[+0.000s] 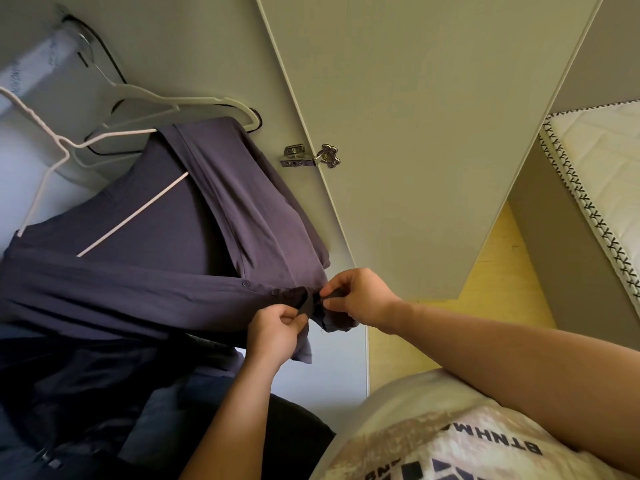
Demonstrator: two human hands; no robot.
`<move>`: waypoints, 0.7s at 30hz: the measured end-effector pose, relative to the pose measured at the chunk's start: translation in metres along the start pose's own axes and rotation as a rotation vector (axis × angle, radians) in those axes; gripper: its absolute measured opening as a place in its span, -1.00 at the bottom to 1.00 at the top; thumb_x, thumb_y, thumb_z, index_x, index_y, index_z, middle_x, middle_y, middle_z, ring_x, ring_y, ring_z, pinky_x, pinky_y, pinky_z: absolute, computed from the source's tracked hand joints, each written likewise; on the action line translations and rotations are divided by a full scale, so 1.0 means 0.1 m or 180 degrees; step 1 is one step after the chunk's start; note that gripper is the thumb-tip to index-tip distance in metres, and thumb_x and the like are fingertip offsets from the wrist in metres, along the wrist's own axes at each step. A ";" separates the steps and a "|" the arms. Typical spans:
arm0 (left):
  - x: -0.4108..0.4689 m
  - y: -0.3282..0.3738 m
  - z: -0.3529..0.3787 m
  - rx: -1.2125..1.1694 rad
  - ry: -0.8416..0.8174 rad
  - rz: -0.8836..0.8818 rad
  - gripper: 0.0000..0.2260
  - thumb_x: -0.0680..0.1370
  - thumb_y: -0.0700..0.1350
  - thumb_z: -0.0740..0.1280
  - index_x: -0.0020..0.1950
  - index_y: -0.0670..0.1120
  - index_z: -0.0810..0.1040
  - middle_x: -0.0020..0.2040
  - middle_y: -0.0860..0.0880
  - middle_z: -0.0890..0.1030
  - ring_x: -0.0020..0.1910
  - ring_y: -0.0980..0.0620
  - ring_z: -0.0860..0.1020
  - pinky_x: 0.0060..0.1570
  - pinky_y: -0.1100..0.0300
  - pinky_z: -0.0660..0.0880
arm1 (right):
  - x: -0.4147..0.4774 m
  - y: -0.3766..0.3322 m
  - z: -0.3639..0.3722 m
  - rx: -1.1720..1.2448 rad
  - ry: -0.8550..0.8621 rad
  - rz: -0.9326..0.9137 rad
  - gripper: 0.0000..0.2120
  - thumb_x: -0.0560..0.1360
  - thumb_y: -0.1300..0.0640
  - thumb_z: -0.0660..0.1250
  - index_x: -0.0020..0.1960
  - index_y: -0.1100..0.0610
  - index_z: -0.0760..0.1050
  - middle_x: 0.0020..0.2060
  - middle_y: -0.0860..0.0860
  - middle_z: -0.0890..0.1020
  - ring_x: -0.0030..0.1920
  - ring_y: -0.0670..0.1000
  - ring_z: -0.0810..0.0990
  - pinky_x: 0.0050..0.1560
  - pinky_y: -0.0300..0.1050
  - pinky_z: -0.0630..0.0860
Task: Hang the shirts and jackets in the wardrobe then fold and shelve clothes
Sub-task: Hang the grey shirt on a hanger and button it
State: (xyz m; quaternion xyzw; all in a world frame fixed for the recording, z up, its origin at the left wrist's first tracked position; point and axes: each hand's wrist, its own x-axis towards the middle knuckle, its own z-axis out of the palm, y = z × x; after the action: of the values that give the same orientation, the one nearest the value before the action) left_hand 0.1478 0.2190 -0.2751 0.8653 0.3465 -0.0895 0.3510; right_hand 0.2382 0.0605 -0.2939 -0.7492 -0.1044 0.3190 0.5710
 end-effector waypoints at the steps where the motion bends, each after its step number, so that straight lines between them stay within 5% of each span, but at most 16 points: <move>1: 0.00 0.00 0.00 -0.0279 -0.0117 -0.0032 -0.97 0.56 -0.20 0.42 -0.06 -0.10 0.66 -0.22 -0.01 0.70 -0.18 -0.05 0.66 -0.13 0.01 0.65 | 0.00 0.00 0.00 -0.0135 0.0033 -0.0019 -0.85 0.46 0.23 0.49 -0.20 0.01 0.64 -0.40 -0.11 0.65 -0.46 -0.09 0.61 -0.47 -0.27 0.50; 4: -0.03 0.04 0.01 -0.1150 -0.0623 -0.0294 -0.89 0.58 -0.35 0.34 0.02 -0.18 0.61 -0.29 -0.07 0.72 -0.32 -0.02 0.70 -0.38 0.23 0.56 | 0.01 0.03 -0.01 -0.0858 0.0107 -0.0209 -0.89 0.49 0.16 0.47 -0.17 -0.01 0.61 -0.28 -0.17 0.62 -0.25 -0.09 0.61 -0.30 -0.38 0.48; 9: -0.04 0.06 0.02 -0.1989 -0.0964 -0.0381 -0.84 0.60 -0.38 0.26 0.16 -0.29 0.54 -0.08 -0.38 0.67 -0.10 -0.38 0.67 -0.25 0.17 0.51 | 0.01 0.06 -0.01 -0.1395 0.0128 -0.0440 -0.92 0.56 0.11 0.35 -0.06 -0.03 0.46 -0.15 -0.02 0.63 -0.24 0.01 0.57 -0.25 -0.23 0.48; 17: -0.05 0.10 0.02 -0.2395 -0.1046 -0.0347 -0.83 0.58 -0.39 0.25 0.06 -0.26 0.61 -0.15 -0.33 0.67 -0.18 -0.35 0.69 -0.25 0.20 0.58 | 0.03 0.10 0.02 -0.1476 0.0190 -0.0551 -0.90 0.61 0.03 0.26 0.03 0.01 0.34 -0.30 -0.07 0.57 -0.31 0.09 0.53 -0.26 -0.09 0.47; 21: -0.07 0.11 0.02 -0.2384 -0.1106 -0.0273 -0.80 0.57 -0.39 0.26 -0.01 -0.23 0.66 -0.15 -0.39 0.63 -0.14 -0.45 0.65 -0.09 0.02 0.56 | 0.03 0.11 0.01 -0.1440 0.0269 -0.0616 -0.92 0.60 0.04 0.29 0.02 0.02 0.41 -0.04 0.01 0.59 -0.18 0.06 0.52 -0.12 -0.12 0.42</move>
State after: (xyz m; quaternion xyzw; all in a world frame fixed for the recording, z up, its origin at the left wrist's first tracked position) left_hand 0.1506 0.2081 -0.2679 0.6346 0.3264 -0.1165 0.6908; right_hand 0.2376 0.0588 -0.3048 -0.8571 -0.2204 0.1997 0.4206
